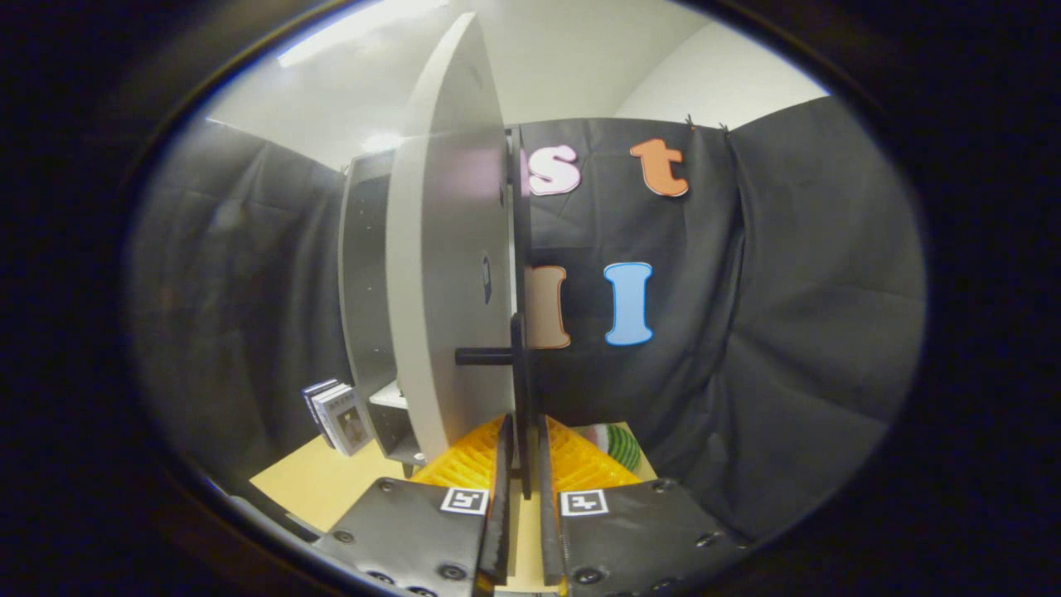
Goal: Open the shoe cabinet door, grab the shoes and put them into the shoe cabinet, then close the shoe cabinet door.
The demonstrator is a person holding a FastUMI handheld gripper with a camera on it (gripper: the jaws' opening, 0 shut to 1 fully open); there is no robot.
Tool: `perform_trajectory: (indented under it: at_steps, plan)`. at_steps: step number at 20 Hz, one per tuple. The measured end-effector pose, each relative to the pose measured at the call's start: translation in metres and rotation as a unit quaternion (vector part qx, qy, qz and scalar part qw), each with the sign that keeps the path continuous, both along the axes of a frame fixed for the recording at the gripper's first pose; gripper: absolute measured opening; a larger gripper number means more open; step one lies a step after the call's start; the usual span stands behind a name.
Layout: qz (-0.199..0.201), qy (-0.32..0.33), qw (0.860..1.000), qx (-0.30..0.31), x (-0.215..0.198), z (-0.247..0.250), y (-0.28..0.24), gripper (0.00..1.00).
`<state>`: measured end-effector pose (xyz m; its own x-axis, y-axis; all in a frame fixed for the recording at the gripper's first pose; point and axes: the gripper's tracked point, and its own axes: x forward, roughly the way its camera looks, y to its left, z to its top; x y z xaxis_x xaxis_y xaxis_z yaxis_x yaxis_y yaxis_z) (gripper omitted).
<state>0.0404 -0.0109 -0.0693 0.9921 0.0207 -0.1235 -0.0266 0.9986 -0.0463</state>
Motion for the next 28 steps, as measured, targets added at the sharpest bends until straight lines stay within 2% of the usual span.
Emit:
perform_trajectory:
  at_steps: [4, 8, 18, 28]
  plan:
    - [-0.039, -0.021, 0.999, -0.002, -0.006, 0.007, -0.004, 0.17]
    - [-0.049, -0.023, 0.999, -0.002, -0.007, 0.004, 0.008, 0.17]
    - [-0.043, 0.039, 0.997, 0.041, -0.018, -0.035, 0.066, 0.17]
    - [-0.023, 0.139, 0.990, 0.008, -0.033, -0.104, 0.083, 0.17]
